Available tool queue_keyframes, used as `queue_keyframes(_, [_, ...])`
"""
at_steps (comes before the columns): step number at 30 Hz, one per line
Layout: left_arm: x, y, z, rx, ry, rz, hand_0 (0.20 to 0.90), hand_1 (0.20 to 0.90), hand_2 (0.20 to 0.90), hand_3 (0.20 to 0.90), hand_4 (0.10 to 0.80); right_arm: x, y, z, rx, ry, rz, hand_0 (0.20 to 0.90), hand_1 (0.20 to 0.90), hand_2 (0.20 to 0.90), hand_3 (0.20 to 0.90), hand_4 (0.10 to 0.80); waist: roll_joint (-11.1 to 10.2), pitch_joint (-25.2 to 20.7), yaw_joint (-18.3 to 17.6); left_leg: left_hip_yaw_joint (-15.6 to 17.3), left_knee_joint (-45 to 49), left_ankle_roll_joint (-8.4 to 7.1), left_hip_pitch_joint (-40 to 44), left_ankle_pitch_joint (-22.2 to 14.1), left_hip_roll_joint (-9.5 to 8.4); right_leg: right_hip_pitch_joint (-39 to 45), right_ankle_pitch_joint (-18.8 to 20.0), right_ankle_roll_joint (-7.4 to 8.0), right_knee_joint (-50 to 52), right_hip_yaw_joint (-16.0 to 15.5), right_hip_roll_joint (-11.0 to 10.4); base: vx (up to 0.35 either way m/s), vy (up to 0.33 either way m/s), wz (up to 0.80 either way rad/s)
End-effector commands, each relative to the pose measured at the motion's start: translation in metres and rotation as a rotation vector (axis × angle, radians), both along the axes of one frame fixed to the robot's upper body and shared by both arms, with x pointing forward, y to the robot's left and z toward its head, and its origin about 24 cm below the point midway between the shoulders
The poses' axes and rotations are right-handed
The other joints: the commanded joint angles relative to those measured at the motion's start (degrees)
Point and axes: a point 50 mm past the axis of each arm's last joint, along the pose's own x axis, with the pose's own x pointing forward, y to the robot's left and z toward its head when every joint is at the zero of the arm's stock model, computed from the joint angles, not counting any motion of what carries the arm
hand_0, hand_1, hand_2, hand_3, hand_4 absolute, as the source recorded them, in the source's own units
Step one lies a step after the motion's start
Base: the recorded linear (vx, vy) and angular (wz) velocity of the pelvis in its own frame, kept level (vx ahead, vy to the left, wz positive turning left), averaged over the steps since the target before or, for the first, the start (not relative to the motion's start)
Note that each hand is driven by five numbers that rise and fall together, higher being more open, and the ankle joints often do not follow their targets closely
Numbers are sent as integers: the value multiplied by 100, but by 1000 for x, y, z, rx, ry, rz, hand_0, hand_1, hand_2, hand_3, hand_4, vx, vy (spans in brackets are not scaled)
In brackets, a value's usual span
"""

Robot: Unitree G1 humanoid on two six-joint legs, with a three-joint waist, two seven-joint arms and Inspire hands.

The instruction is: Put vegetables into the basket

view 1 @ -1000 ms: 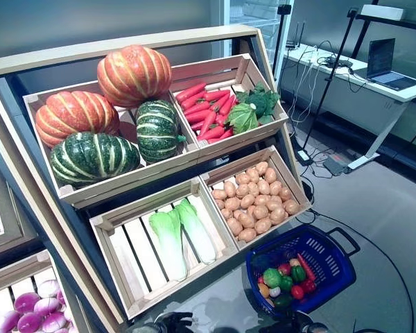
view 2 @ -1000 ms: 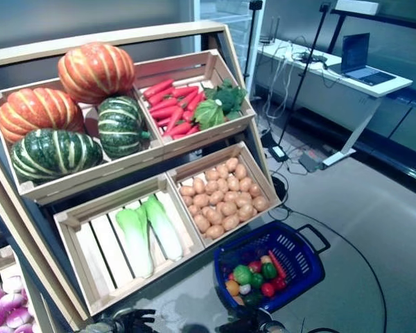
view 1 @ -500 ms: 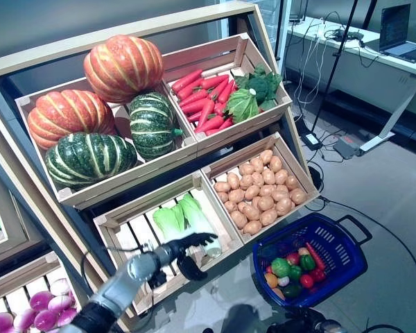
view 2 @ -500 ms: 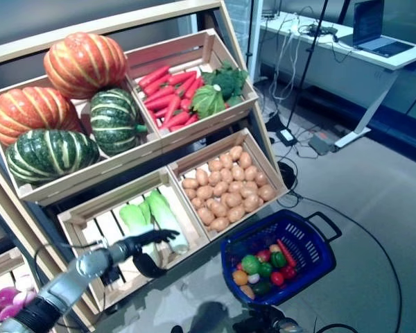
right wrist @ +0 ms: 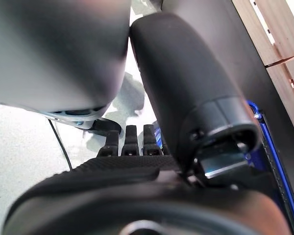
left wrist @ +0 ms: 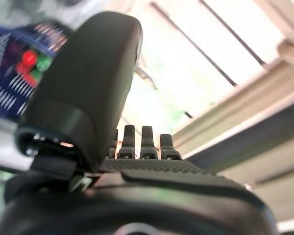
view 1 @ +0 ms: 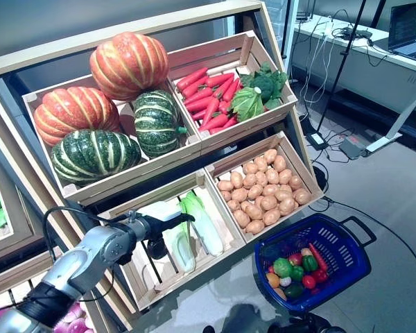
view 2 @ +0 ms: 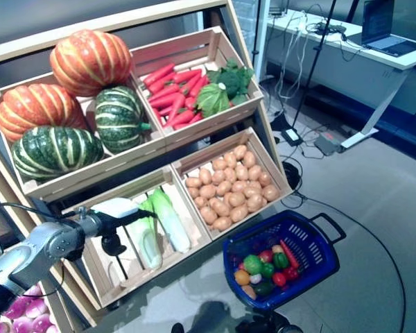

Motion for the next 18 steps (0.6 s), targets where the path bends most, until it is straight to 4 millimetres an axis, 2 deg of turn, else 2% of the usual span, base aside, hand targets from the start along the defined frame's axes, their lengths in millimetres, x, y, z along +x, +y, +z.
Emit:
queue_keyframes(1, [26, -10, 69, 169, -267, -121, 900, 900, 900, 900, 800, 6, -1, 3, 46, -41, 16, 900, 900, 900, 900, 800, -259, -57, -7, 7, 50, -146, 41, -301, 26, 176, -41, 346, 34, 141, -311, 59, -17, 8])
queue_keyframes(5, [31, -7, 74, 241, -314, -112, 900, 900, 900, 900, 800, 8, -2, 4, 52, -55, 20, 900, 900, 900, 900, 800, -244, 26, -50, 45, 50, -161, -2, -293, 27, 120, -35, 331, 34, 133, -291, 21, -5, 2])
queue_keyframes(7, [35, -5, 79, 238, -393, -103, 900, 900, 900, 900, 800, 13, -3, 6, 52, -72, 21, 900, 900, 900, 900, 800, -225, 111, -64, 56, 50, -174, -75, -273, 32, 51, -28, 302, 34, 130, -272, -37, -3, -1])
queue_keyframes(9, [43, -2, 88, 205, -532, -111, 900, 900, 900, 900, 800, 24, -5, 11, 45, -111, 34, 900, 900, 900, 900, 800, -199, 321, -86, 44, 50, -201, -234, -220, 45, -100, -18, 248, 56, 135, -240, -149, -2, -1])
queue_keyframes(13, [55, 1, 99, 179, -676, -134, 900, 900, 900, 900, 800, 49, -10, 22, 40, -186, 57, 900, 900, 900, 900, 800, -146, 717, -118, 53, 78, -248, -507, -75, 65, -428, -50, 135, 249, 151, -185, -218, 14, 4])
queue_keyframes(14, [62, 4, 103, 171, -745, -137, 900, 900, 900, 900, 800, 63, -12, 29, 36, -227, 69, 900, 900, 900, 900, 800, -143, 974, -125, 47, 225, -296, -738, -7, 67, -625, -92, 66, 426, 182, -152, -231, -24, 2])
queue_keyframes(18, [78, 14, 109, 152, -874, -131, 900, 900, 900, 900, 800, 83, -13, 40, 32, -283, 77, 900, 900, 900, 900, 800, -174, 1361, -168, 8, 462, -402, -1194, 135, 142, -929, -188, -21, 675, 252, -55, -179, -51, 1])
